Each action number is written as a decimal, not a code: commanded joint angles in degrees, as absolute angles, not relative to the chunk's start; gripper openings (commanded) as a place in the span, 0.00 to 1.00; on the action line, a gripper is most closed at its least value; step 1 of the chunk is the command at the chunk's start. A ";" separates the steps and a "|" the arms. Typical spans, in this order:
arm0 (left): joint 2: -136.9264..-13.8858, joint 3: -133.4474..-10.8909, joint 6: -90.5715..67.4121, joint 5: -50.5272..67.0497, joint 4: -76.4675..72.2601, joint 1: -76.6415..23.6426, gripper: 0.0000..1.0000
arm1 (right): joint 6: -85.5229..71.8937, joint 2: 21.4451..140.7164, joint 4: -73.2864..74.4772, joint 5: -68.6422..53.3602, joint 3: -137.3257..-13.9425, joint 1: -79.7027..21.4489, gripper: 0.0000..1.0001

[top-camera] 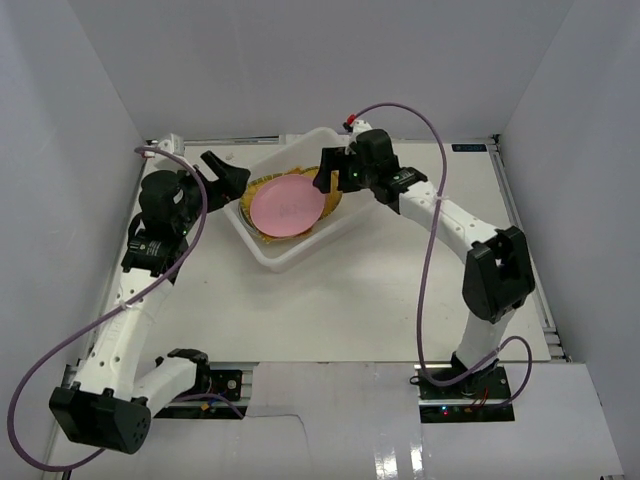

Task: Place the plates into the plastic bin on the countertop

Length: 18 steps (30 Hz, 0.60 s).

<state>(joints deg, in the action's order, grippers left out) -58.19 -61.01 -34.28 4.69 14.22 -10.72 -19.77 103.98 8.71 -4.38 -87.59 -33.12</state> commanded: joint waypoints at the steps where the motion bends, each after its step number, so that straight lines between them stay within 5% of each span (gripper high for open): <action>1: -55.38 -59.32 -31.47 8.70 19.24 -10.99 0.98 | -15.31 94.15 9.05 -2.65 -90.97 -32.26 0.90; 12: -42.29 -59.77 -29.79 18.54 22.85 -10.99 0.98 | -17.14 51.98 -1.73 8.32 -57.86 -31.55 0.90; 18: -31.74 -58.36 -28.48 19.69 25.40 -10.99 0.98 | -19.25 32.89 5.26 15.64 -47.91 -31.55 0.90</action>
